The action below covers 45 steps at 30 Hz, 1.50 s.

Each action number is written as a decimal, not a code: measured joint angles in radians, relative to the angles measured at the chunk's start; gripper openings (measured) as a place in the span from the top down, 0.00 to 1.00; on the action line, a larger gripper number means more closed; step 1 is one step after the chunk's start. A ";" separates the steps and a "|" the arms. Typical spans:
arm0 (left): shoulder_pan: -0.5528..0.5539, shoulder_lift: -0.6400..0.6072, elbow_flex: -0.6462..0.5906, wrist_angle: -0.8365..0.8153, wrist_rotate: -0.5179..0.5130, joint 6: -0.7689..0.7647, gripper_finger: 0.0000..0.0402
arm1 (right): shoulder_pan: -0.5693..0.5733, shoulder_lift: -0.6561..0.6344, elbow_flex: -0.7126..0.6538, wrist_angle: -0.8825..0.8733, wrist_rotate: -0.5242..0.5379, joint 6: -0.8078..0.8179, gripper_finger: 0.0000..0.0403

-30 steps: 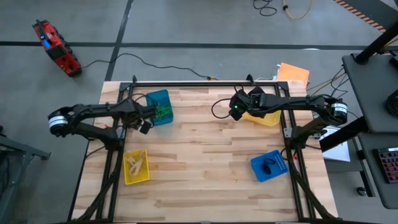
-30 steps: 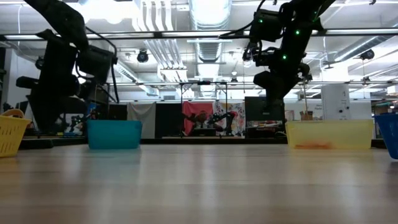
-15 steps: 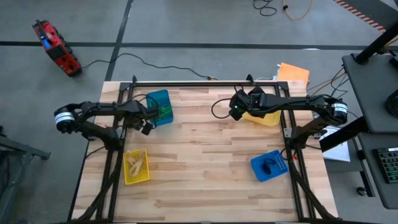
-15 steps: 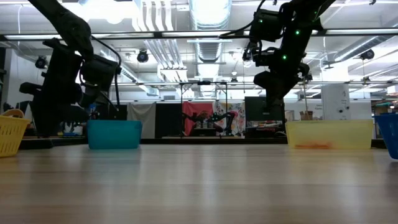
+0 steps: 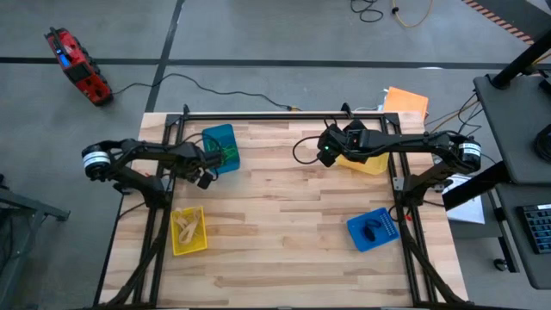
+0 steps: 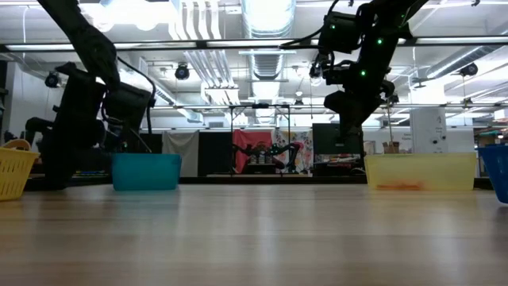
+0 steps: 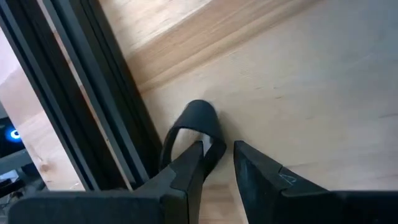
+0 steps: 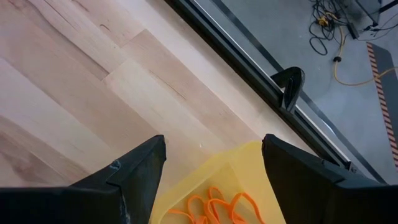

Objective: Sort rubber bands into baskets
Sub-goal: Put the black rubber band into the bottom blue bin

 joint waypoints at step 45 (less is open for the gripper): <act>-0.607 -0.194 0.482 0.531 -0.117 0.626 1.00 | 0.272 -0.079 -0.227 0.377 -0.046 -0.218 0.35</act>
